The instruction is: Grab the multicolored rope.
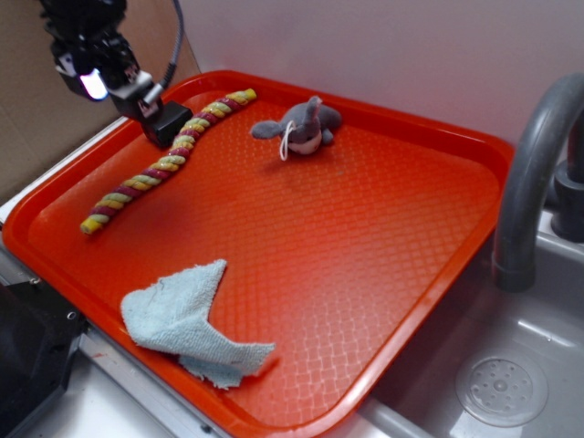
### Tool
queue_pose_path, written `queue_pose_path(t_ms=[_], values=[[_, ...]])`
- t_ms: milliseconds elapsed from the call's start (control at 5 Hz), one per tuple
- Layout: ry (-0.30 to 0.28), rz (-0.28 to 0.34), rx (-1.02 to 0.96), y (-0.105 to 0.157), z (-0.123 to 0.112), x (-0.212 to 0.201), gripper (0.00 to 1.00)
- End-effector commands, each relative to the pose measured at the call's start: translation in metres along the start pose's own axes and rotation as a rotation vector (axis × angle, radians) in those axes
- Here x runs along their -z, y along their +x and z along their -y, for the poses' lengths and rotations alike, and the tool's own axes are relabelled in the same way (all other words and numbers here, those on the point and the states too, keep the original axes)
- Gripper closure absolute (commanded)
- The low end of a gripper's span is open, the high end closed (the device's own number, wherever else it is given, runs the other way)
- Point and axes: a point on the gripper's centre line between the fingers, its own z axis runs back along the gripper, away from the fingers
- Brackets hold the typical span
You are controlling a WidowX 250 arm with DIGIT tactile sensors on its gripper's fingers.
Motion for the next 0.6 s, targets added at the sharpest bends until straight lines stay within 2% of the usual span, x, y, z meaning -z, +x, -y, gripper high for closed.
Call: queue_pose_path(t_ms=[0,400], values=[[-0.008,-0.081,0.044,0.003,-0.007,0.048,0.00],[-0.001,-0.152,0.120,-0.003,0.004,0.086,0.00]])
